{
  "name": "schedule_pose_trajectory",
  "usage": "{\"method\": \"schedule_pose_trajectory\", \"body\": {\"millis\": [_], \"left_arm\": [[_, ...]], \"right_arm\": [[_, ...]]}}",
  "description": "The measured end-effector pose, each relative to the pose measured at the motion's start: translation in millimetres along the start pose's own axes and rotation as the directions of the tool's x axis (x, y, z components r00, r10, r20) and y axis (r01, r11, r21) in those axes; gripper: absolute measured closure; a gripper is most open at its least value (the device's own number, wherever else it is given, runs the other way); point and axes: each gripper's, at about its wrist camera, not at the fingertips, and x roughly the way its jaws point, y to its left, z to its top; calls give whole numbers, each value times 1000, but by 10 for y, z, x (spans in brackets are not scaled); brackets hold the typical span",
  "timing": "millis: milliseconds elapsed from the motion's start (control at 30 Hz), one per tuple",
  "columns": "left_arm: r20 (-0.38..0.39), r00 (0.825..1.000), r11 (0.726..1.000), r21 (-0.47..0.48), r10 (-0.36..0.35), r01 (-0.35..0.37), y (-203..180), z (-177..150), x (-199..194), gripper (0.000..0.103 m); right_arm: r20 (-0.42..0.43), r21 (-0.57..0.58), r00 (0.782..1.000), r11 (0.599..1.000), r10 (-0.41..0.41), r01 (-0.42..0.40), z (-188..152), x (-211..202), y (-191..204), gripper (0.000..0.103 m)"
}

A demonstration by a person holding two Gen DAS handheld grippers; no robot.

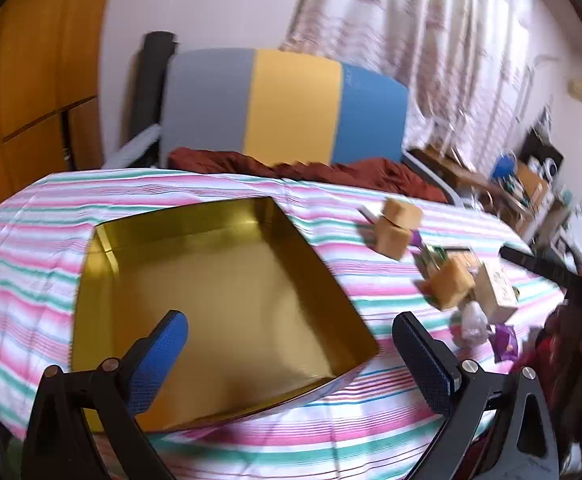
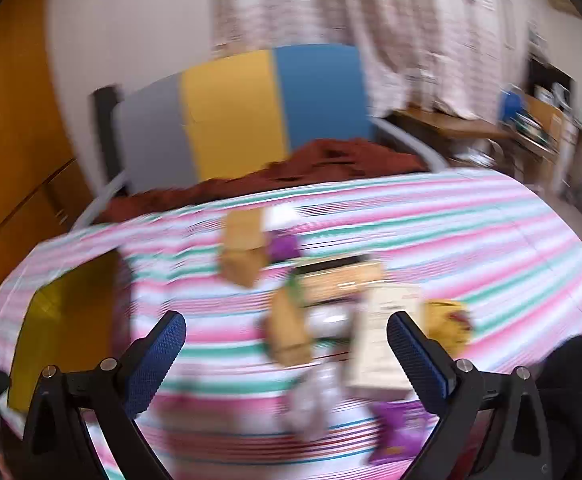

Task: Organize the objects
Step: 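Reach the left gripper to the yellow sponge block and grasp it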

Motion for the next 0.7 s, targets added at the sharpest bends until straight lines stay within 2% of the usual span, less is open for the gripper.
{"method": "schedule_pose_trajectory", "body": {"millis": [167, 233, 333, 400, 533, 700], "left_arm": [[-51, 997, 996, 65, -61, 64, -344, 94, 220, 0], [-101, 990, 993, 60, -99, 105, -468, 114, 349, 0], [-138, 985, 989, 93, -103, 116, -668, 137, 526, 0], [-157, 978, 984, 93, -134, 150, -794, 155, 628, 0], [-180, 965, 971, 110, -193, 214, -1111, 247, 841, 0], [-220, 951, 949, 183, -215, 257, -1508, 271, 1156, 0]], "right_arm": [[21, 148, 998, 987, -60, 56, 149, 89, -591, 0], [36, 190, 996, 979, -77, 69, 154, 118, -705, 0], [57, 256, 994, 964, -90, 73, 79, 170, -873, 0], [38, 311, 997, 949, -68, 53, 45, 227, -972, 0], [59, 369, 997, 929, -47, 22, 32, 201, -1062, 0], [64, 436, 998, 900, -7, -22, 8, 224, -1179, 0]]}}
